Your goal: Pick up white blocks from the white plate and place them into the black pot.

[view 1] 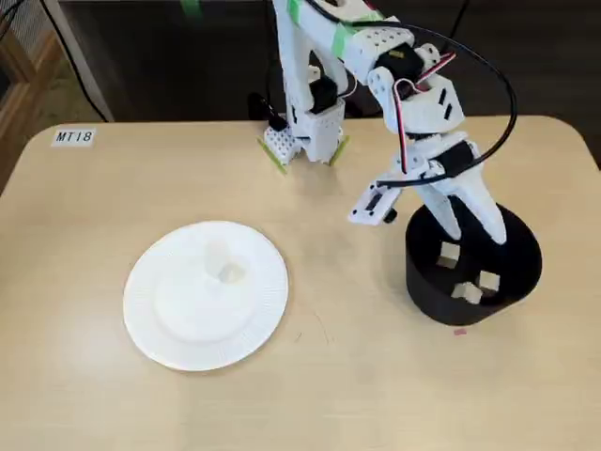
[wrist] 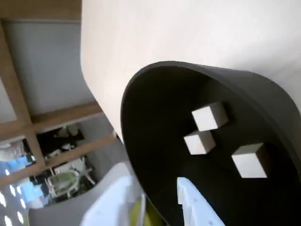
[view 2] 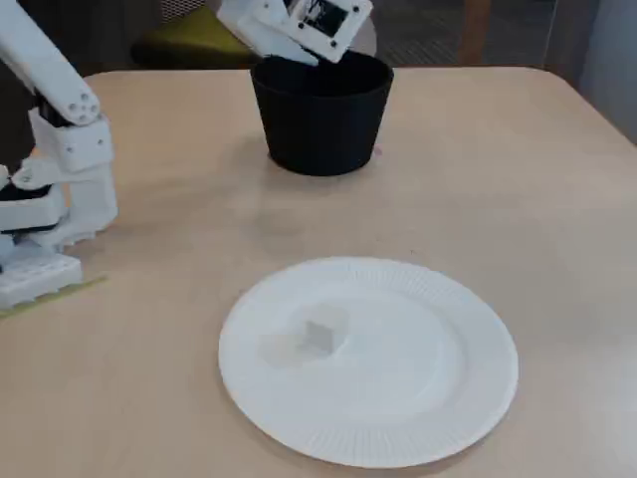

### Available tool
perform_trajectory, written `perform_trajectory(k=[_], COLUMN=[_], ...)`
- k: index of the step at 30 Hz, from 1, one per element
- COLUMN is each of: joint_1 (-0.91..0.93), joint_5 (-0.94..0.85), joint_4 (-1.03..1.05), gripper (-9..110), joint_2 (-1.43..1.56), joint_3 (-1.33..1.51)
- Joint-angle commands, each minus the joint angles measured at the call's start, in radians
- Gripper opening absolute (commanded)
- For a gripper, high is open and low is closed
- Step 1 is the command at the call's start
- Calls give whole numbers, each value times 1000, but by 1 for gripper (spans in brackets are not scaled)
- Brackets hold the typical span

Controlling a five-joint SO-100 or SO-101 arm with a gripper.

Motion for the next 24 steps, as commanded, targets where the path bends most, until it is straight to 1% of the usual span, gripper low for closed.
perform_trajectory(k=[1,4,7,10,15,20,22,24], joint_1=[146,347,563,735,881,973,1006,1029], joint_5=[-35,-54,-40,-9,72,67,51,18], joint_4=[198,400,515,600,687,721,721,719], gripper=[-2,-2,-2,-2,-2,-2,6,19], joint_2=[75,77,69,12,-158,-296,-324,-328], joint_3=[-152,-247,-259,-256,-264,-299,-308,-311])
